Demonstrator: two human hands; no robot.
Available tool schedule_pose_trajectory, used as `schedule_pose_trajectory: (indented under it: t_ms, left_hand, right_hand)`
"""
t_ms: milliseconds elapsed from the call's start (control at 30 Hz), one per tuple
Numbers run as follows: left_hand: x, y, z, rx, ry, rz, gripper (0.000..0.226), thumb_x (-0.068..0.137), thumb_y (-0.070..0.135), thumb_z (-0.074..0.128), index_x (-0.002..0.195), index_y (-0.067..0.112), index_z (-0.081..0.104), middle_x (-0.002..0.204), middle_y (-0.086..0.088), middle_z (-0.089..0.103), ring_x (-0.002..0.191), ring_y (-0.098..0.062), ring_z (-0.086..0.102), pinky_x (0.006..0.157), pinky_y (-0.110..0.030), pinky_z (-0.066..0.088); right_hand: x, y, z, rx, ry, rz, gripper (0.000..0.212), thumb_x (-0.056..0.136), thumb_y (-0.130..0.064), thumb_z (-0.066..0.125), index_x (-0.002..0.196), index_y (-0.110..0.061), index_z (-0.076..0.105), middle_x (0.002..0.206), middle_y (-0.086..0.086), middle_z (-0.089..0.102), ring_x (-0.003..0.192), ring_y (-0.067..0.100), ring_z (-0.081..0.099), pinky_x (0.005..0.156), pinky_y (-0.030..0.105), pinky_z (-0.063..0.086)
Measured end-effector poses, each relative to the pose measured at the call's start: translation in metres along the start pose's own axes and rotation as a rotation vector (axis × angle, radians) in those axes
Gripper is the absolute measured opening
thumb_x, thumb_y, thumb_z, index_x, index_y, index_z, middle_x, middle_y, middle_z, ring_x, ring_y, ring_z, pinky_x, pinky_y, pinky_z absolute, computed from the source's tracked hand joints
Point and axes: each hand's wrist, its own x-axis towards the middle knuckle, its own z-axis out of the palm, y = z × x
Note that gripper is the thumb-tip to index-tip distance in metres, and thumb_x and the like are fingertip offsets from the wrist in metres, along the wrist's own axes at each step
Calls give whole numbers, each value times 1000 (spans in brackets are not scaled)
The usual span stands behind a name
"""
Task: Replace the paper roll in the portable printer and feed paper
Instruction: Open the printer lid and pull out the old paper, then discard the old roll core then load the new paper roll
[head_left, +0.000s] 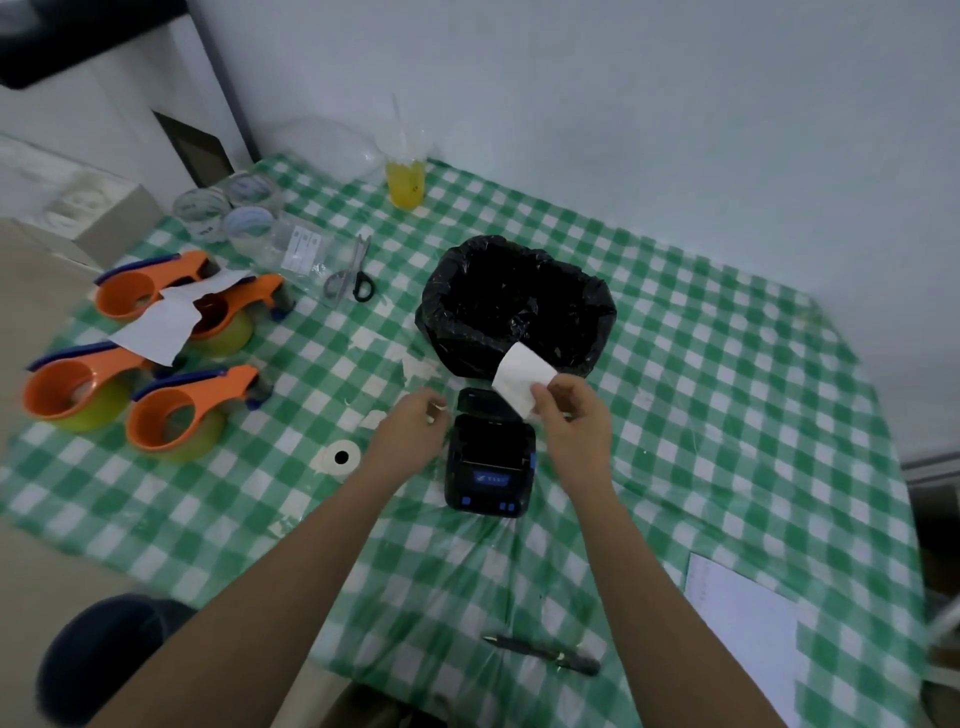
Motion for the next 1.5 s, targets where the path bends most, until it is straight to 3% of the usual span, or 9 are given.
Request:
schedule_pose_trajectory:
  t_ms: [133, 267, 433, 667, 767, 1000, 1300, 1400, 1500]
  left_hand:
    - [3, 19, -16, -19, 46, 71, 22, 92, 22, 47, 109, 12, 57, 111, -6, 62, 91, -16, 53, 80, -33, 46]
    - [2, 26, -25, -24, 71, 67, 18, 92, 22, 47, 103, 13, 57, 97, -4, 58, 82, -19, 53, 70, -32, 43]
    - [-2, 20, -30, -1, 83, 85, 18, 92, 20, 47, 101, 10, 58, 105, -10, 62, 89, -24, 57, 76, -35, 45]
    - [-17, -19, -25, 30, 67, 41, 23, 91, 18, 50, 110, 8, 58, 115, -12, 61, 95, -21, 57, 86, -37, 49]
    - [-28, -47, -22, 188, 124, 66, 30, 87, 17, 56, 116, 10, 57, 123, -15, 57, 114, -31, 51, 96, -42, 45]
    - [-39, -90, -25, 499, 64, -115, 77, 81, 30, 67, 143, 18, 24, 154, -18, 18, 138, -42, 19, 111, -54, 27]
    - [-35, -93, -32, 349, 83, -49, 48, 85, 9, 58, 130, 11, 41, 132, -17, 46, 111, -36, 48, 87, -45, 46]
    - [-40, -72, -36, 124, 165, 69, 46, 81, 14, 66, 123, 11, 48, 119, -11, 50, 100, -28, 52, 84, -40, 47]
    - [-45, -39, -38, -236, 63, 98, 36, 81, 15, 67, 114, 19, 53, 110, -2, 54, 91, -19, 54, 77, -30, 49]
  right_hand:
    - [32, -42, 0, 130, 132, -112, 19, 89, -18, 60, 73, -28, 55, 74, 5, 62, 68, 13, 59, 62, 18, 50]
    - [74, -57, 13, 8, 202, -122, 7, 89, -20, 58, 83, -17, 58, 85, 3, 65, 77, 15, 60, 63, 20, 48]
    - [85, -23, 25, -292, -210, 168, 46, 93, -17, 50, 138, -7, 42, 141, 11, 49, 120, 24, 52, 99, 32, 44]
    - [4, 4, 19, -271, -221, -23, 27, 93, -10, 49, 116, -13, 62, 118, 4, 64, 104, 13, 58, 89, 23, 45]
    - [-22, 25, 18, -351, -248, -46, 24, 91, -7, 50, 108, -13, 65, 111, 5, 65, 96, 14, 59, 84, 24, 47]
    - [-47, 50, 29, -447, -360, 7, 24, 93, -8, 47, 110, -8, 64, 118, 9, 63, 102, 21, 59, 83, 20, 42]
    - [-47, 46, 39, -479, -391, -30, 25, 94, -10, 46, 110, -11, 64, 117, 6, 62, 103, 20, 58, 85, 23, 46]
    - [-47, 40, 41, -375, -344, -45, 23, 93, -9, 49, 106, -12, 67, 113, 6, 65, 100, 19, 60, 88, 31, 52]
    - [-46, 26, 45, -206, -341, -30, 23, 93, -16, 52, 112, -16, 65, 118, 4, 63, 104, 16, 60, 89, 29, 52]
